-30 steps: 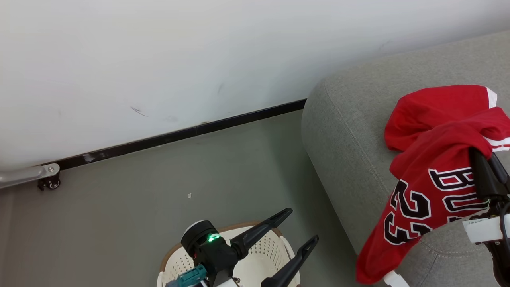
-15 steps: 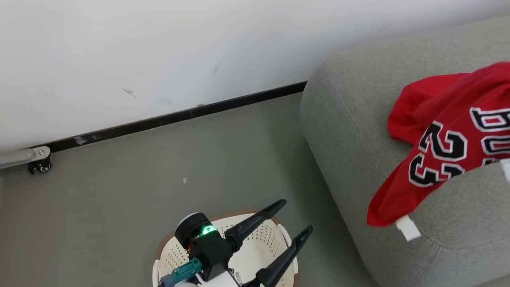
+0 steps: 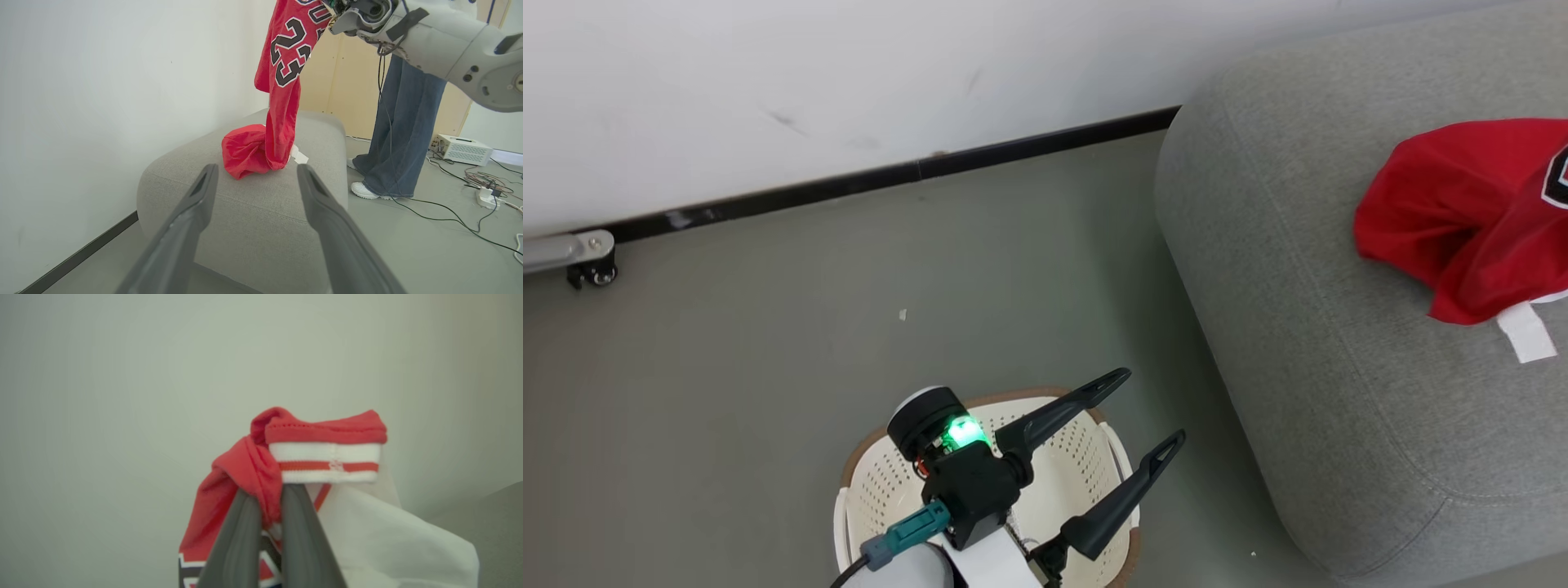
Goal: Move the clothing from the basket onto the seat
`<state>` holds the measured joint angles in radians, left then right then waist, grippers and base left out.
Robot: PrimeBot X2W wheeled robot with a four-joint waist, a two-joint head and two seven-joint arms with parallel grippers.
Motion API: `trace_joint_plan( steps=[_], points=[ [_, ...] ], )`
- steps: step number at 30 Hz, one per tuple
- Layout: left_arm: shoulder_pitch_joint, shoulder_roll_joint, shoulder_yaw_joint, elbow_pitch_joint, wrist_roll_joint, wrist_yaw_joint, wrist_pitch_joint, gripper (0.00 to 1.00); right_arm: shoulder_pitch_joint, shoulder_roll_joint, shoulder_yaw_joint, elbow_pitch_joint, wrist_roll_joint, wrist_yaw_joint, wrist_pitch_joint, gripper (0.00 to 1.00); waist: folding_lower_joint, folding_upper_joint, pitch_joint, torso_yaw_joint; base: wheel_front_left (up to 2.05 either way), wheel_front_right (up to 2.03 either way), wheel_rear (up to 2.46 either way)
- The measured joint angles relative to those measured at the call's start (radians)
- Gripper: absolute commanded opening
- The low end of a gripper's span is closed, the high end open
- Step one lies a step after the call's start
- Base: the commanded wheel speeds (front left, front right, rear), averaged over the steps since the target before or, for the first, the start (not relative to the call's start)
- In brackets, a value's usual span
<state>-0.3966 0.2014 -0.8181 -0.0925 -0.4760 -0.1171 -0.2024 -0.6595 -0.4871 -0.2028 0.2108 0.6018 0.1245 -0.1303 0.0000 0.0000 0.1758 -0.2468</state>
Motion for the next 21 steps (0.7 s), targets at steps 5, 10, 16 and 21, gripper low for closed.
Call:
trace_joint_plan(
  steps=[5, 10, 16, 21],
  points=[
    [-0.028, -0.001, -0.009, -0.023, 0.018, 0.0, 0.017, 1.0, -0.068, -0.004, 0.012, 0.062, -0.03, 0.0, 0.008, 0.0, 0.0001, 0.0, 0.039, 0.017, 0.0, 0.0, 0.0],
    [-0.05, 0.0, -0.025, -0.042, 0.026, 0.0, 0.035, 1.0, -0.103, -0.012, -0.01, 0.129, -0.05, 0.0, 0.007, 0.0, 0.0, 0.0, 0.076, 0.035, 0.0, 0.0, 0.0],
    [-0.074, 0.001, -0.042, -0.054, 0.028, -0.001, 0.053, 1.0, -0.056, -0.03, -0.106, 0.259, -0.072, 0.0, -0.025, 0.0, 0.0001, 0.0, 0.123, 0.05, 0.0, 0.0, 0.0],
    [-0.095, 0.004, -0.054, -0.058, 0.027, -0.002, 0.062, 1.0, 0.019, -0.055, -0.165, 0.347, -0.089, 0.0, -0.056, 0.0, 0.0, 0.0, 0.154, 0.05, 0.0, 0.0, 0.0]
  ],
)
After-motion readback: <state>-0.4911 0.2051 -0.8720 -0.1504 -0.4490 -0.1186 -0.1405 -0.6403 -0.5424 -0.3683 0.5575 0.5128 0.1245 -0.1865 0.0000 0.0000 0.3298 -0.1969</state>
